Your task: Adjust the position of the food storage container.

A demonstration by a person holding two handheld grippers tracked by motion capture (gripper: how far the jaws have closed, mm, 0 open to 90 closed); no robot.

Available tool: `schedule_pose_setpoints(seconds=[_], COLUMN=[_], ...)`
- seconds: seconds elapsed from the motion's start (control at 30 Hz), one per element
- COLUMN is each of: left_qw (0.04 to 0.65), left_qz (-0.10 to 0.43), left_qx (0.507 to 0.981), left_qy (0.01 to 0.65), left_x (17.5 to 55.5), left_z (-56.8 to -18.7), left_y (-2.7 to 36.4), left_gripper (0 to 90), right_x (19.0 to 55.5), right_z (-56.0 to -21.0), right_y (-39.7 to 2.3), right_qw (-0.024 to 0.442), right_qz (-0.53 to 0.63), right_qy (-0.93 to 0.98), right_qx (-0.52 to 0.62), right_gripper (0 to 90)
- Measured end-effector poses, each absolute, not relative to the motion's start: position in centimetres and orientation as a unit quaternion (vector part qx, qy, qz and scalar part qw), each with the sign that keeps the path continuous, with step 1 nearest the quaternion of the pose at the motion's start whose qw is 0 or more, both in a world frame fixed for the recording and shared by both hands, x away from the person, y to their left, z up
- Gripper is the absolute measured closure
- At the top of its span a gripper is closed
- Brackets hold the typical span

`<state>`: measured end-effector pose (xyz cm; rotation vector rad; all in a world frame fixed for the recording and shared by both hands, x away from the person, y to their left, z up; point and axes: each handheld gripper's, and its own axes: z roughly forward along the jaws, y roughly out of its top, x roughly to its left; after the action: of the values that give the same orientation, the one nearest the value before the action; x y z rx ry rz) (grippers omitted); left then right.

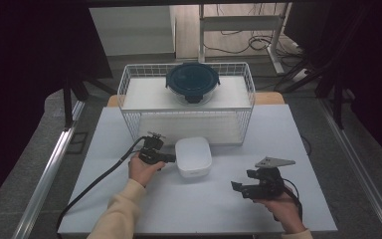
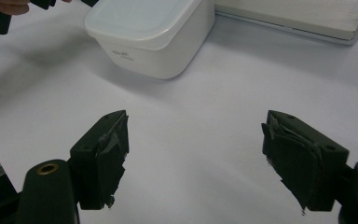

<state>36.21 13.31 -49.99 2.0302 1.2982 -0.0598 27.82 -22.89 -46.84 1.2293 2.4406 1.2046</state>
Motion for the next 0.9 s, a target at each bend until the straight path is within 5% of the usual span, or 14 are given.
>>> schedule_pose_setpoints(seconds=[0.4,0.5,0.7,0.9], left_qw=[0.380,0.402,0.426,0.426], left_qz=[0.028,0.041,0.052,0.065], left_qx=[0.785,0.772,0.757,0.752], left_qy=[0.489,0.491,0.492,0.499], left_x=[33.0,31.2,28.0,26.1], left_z=[-46.7,-45.7,-44.6,-45.4], left_y=[15.8,16.6,17.5,17.9], left_gripper=[88.8,80.3,46.6,32.5], right_x=[27.8,27.9,28.0,28.0], right_z=[-46.8,-46.7,-46.6,-46.6], right_y=[-23.2,-23.3,-23.4,-23.5], right_qw=[0.079,0.078,0.080,0.085], right_qz=[0.405,0.406,0.407,0.408], right_qy=[0.811,0.810,0.807,0.805], right_qx=[0.415,0.417,0.420,0.422], right_gripper=[22.3,22.3,22.4,22.4])
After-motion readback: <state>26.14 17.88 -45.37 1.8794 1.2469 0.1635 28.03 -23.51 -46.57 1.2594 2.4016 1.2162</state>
